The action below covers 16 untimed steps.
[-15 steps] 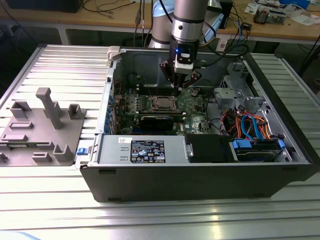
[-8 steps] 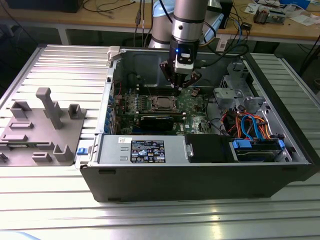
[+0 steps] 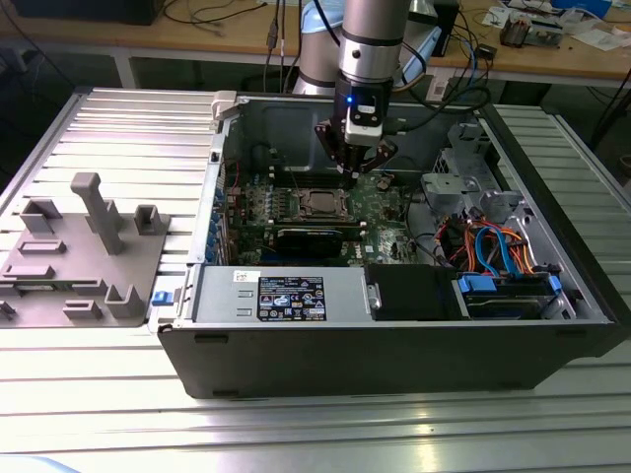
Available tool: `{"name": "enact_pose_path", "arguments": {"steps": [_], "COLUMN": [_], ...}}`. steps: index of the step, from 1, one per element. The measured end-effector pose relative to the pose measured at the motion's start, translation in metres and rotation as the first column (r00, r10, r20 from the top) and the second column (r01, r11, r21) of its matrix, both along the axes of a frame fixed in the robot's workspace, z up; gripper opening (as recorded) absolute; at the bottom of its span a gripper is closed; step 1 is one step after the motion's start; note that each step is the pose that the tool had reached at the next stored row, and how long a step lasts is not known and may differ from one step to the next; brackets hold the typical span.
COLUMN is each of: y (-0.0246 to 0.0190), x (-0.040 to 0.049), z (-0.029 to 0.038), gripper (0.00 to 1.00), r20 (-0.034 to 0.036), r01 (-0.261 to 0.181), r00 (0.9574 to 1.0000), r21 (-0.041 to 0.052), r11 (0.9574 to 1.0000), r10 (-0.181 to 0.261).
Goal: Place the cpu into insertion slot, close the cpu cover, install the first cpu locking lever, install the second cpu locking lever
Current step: 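Install the first cpu locking lever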
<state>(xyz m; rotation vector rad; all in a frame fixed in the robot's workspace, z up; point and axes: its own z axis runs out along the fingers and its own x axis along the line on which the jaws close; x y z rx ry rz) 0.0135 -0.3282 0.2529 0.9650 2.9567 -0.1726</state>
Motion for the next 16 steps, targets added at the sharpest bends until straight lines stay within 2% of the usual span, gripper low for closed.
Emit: {"name": "enact_pose_path", "arguments": {"steps": [9,11,13,14,16], "y": [0.0000,0.0000,-0.0001,-0.0002,-0.0003], "x": [0.0000,0.0000,0.0000,0.0000,0.0000], "z": [0.0000,0.0000,0.0001,0.0000,0.0000], "gripper": [0.11,0.11,0.11,0.11,0.11], "r20": [0.0001,0.0001,0.0003,0.0006,0.0009], "r01": [-0.010,-0.010,-0.010,-0.010,-0.010], "r00": [1.0000,1.0000,1.0000,1.0000,1.0000], "r21": [0.0004,0.0150,0.0408,0.0597,0.0838], "r11": [1.0000,0.9998,0.9991,0.9982,0.9964], "r10": [0.010,0.010,0.010,0.010,0.010]}}
